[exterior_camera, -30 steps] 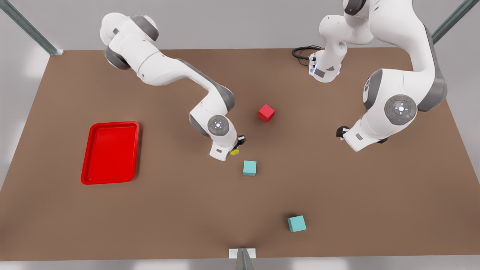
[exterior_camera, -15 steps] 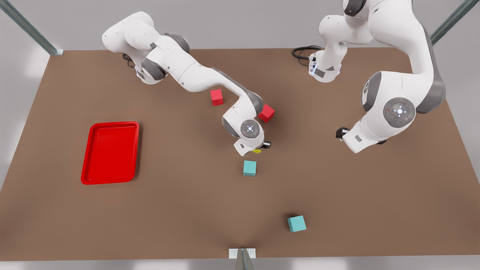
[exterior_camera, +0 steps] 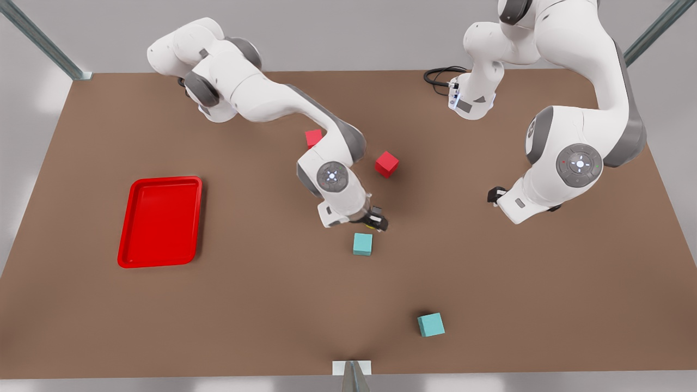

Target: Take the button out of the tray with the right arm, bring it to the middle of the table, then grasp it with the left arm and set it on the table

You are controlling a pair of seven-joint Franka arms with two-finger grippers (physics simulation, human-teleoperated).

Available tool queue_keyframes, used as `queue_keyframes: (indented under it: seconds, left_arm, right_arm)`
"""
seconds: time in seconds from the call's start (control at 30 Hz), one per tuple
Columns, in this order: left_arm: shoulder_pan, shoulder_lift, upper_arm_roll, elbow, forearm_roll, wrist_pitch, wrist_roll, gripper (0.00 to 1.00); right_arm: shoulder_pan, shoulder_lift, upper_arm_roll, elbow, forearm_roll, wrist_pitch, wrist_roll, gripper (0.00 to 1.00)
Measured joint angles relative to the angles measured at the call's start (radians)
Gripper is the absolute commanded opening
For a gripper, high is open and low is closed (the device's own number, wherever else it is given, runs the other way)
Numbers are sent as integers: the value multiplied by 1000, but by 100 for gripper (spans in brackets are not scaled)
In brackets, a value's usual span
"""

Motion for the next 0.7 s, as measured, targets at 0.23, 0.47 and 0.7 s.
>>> queue_keyframes:
  seconds: [0.23,0.47,0.7]
  left_arm:
    - [-215,170,-1,93,-156,43,-149,100]
    - [-393,295,-2,-90,-266,355,-415,100]
    - [-429,290,-1,-265,-230,624,-416,100]
  right_arm:
    - [-270,-403,-29,-287,5,-330,-359,100]
    - [-282,-479,-24,-334,3,-489,-566,100]
    - [-294,-486,-27,-343,2,-553,-705,100]
